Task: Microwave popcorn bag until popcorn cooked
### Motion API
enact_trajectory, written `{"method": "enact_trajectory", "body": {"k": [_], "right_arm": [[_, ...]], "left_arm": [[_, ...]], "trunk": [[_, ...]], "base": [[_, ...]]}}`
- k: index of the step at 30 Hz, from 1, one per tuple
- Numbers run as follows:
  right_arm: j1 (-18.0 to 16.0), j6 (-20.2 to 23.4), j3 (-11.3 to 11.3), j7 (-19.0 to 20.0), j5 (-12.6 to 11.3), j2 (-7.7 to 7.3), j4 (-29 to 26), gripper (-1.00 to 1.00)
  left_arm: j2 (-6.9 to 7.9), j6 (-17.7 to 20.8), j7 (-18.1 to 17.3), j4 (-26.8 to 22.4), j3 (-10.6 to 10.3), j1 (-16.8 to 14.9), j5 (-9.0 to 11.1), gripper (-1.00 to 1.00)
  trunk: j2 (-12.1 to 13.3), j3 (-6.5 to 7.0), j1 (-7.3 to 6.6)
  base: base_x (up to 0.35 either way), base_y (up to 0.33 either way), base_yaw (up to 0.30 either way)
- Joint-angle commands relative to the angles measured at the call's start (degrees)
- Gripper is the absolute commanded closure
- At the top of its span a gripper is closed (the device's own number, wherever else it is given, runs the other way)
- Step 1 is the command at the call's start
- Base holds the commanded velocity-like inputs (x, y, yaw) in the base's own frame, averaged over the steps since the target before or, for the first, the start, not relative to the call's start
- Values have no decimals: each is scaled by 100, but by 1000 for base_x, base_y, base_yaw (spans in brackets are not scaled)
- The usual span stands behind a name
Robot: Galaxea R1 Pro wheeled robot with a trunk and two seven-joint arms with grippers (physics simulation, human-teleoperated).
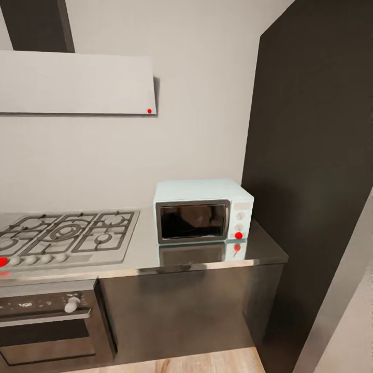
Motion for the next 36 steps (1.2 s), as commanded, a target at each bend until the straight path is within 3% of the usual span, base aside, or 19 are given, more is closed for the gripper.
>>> {"method": "enact_trajectory", "body": {"k": [1,9,19,36], "right_arm": [[-8,-18,-48,11,46,-4,17,-100],[-8,1,-48,11,47,24,17,-100],[-8,12,-48,20,46,22,17,-100],[-8,14,-38,27,79,52,6,-100]], "left_arm": [[-2,-20,-2,8,-45,-5,53,-100],[5,-20,-2,12,-42,-5,100,-100],[7,-20,-2,14,-42,-5,104,-100],[5,-20,-2,10,-48,-5,89,-100]], "trunk": [[-5,-7,1],[-5,-7,1],[-5,-7,1],[-5,-7,1]], "base": [[95,-266,0],[65,-166,10],[2,-6,212],[0,0,7]]}}
